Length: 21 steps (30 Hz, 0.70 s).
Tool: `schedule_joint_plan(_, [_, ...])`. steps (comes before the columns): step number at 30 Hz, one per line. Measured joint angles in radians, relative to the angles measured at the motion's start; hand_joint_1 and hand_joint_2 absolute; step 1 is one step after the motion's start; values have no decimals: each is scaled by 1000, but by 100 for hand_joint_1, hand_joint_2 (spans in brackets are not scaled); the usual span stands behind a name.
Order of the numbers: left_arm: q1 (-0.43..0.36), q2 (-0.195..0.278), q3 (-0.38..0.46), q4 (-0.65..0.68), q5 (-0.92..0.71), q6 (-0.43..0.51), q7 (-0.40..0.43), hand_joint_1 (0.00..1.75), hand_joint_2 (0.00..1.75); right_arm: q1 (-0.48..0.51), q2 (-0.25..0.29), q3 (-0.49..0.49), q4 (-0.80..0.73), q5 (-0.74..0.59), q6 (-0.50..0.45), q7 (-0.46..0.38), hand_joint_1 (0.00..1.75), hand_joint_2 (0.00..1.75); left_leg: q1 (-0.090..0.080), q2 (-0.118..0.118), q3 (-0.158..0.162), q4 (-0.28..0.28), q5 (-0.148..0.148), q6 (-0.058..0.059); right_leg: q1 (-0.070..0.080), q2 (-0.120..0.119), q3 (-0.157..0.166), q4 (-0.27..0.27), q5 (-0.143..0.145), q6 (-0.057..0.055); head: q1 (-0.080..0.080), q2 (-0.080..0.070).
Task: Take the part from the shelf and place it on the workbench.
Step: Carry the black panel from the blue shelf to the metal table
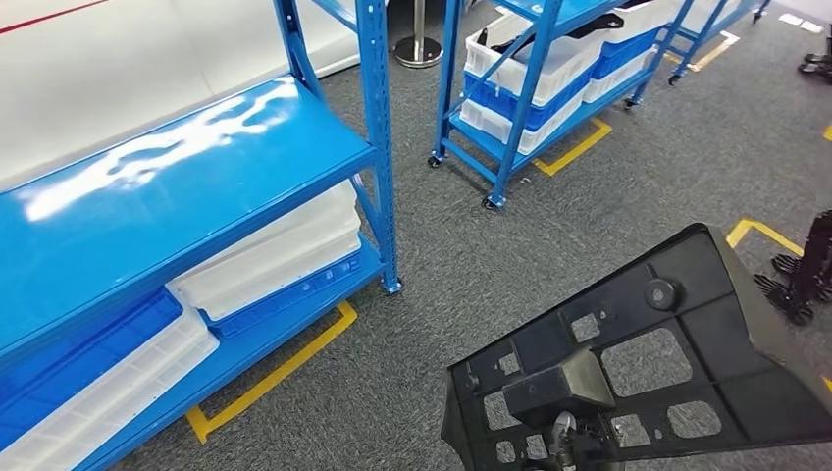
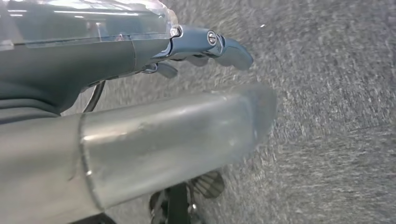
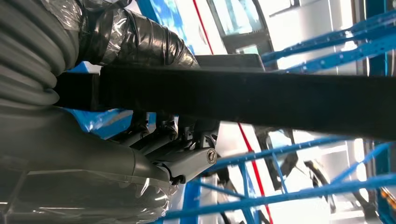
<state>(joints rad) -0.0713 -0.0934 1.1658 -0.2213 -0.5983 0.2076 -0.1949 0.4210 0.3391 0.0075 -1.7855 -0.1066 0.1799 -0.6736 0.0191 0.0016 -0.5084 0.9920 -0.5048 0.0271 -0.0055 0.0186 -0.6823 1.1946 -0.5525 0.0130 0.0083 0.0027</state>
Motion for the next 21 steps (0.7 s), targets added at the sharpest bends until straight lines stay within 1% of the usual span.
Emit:
schedule_joint_plan(1, [2,0,0,0,-10,-1,4,0,0,0,0,-1,2,13,2,0,175,175,-1,16,-1,0,0,1,-2,-8,-30,63,-27,3,0,0])
schedule_joint_plan(2, [3,0,-2,0,-22,-3,9,0,0,-1,0,-2,5,32,3,0,175,175,-2,31,-1,1,-1,1,-4,-11,-49,107,-39,5,0,0])
schedule_joint_plan(3, [2,1,-4,0,-35,-5,13,0,0,-1,0,-2,7,54,0,0,175,175,-3,46,-1,1,-2,1,-6,-14,-52,117,-33,6,0,0])
schedule_joint_plan(4, [1,1,-6,0,-47,-8,14,0,0,-2,0,-3,9,74,-5,0,175,175,-3,59,1,1,-4,-1,-8,-18,-34,87,-9,6,0,0])
schedule_joint_plan(5, [-1,0,-10,0,-56,-10,10,0,0,-3,0,-3,8,89,-12,0,175,175,-3,70,3,1,-6,-3,-8,-30,2,25,24,4,0,0])
schedule_joint_plan(6, [-3,-1,-14,0,-64,-11,-1,0,0,-4,0,-3,6,96,-19,0,175,175,-4,80,6,2,-9,-6,-5,-53,42,-47,48,1,0,0])
schedule_joint_plan(7, [-3,-3,-17,0,-68,-12,-17,0,0,-4,0,-3,2,97,-26,0,175,175,-6,89,9,3,-12,-10,-1,-73,74,-106,65,-4,0,0])
schedule_joint_plan(8, [-4,-6,-20,0,-72,-13,-35,0,0,-2,1,-2,-5,91,-30,0,175,175,-9,98,12,4,-15,-15,4,-86,93,-142,71,-10,0,0])
schedule_joint_plan(9, [-4,-8,-22,0,-74,-13,-50,0,0,1,1,-2,-12,80,-31,0,175,175,-12,107,13,4,-18,-20,8,-90,97,-156,69,-15,-1,0])
schedule_joint_plan(10, [-5,-11,-23,0,-76,-13,-60,0,0,5,1,-2,-20,66,-31,0,175,175,-13,117,15,4,-19,-25,11,-78,94,-157,71,-20,-1,0])
schedule_joint_plan(11, [-6,-13,-25,0,-77,-13,-65,0,0,11,1,-3,-25,51,-28,0,175,175,-12,123,16,4,-23,-30,9,-66,94,-161,73,-26,-1,0])
schedule_joint_plan(12, [-8,-15,-27,0,-79,-13,-66,0,0,16,2,-5,-29,34,-23,0,175,175,-10,113,15,11,-32,-34,6,-55,94,-165,76,-33,-1,0])
schedule_joint_plan(13, [-8,-18,-28,0,-81,-12,-64,0,0,20,3,-6,-32,18,-16,0,175,175,-8,91,7,36,-52,-38,3,-45,95,-170,79,-40,-1,0])
schedule_joint_plan(14, [-7,-20,-29,0,-83,-9,-60,0,0,22,4,-8,-33,4,-10,0,175,175,-5,61,-13,82,-82,-41,-1,-34,96,-174,83,-46,-1,0])
schedule_joint_plan(15, [-5,-23,-30,0,-84,-5,-53,0,0,24,6,-11,-34,-7,-5,0,175,175,-4,31,-40,146,-117,-43,0,-23,94,-174,84,-50,-1,0])
schedule_joint_plan(16, [-2,-27,-30,0,-85,0,-44,0,0,24,7,-14,-34,-14,-1,0,175,175,-4,15,-72,214,-147,-44,0,-9,93,-173,85,-53,-1,0])
schedule_joint_plan(17, [0,-29,-30,0,-87,5,-35,0,0,26,7,-17,-34,-18,1,0,175,175,-3,9,-98,267,-163,-46,1,5,92,-172,85,-53,-1,0])
schedule_joint_plan(18, [1,-31,-30,0,-88,10,-28,0,0,28,7,-21,-34,-20,2,0,175,175,-3,6,-111,288,-159,-46,2,20,91,-170,85,-53,-1,0])
schedule_joint_plan(19, [2,-33,-30,0,-91,14,-22,0,0,30,7,-24,-35,-23,2,0,175,175,-3,4,-106,268,-134,-45,2,35,91,-168,85,-53,-1,0])
schedule_joint_plan(20, [2,-35,-30,0,-93,18,-18,0,0,31,8,-27,-36,-26,3,0,175,175,-2,-4,-85,215,-95,-44,2,49,92,-165,84,-51,-1,0])
schedule_joint_plan(21, [1,-36,-30,0,-95,22,-15,0,0,33,8,-30,-38,-27,3,0,175,175,0,-25,-57,147,-59,-42,1,62,91,-161,83,-49,-1,0])
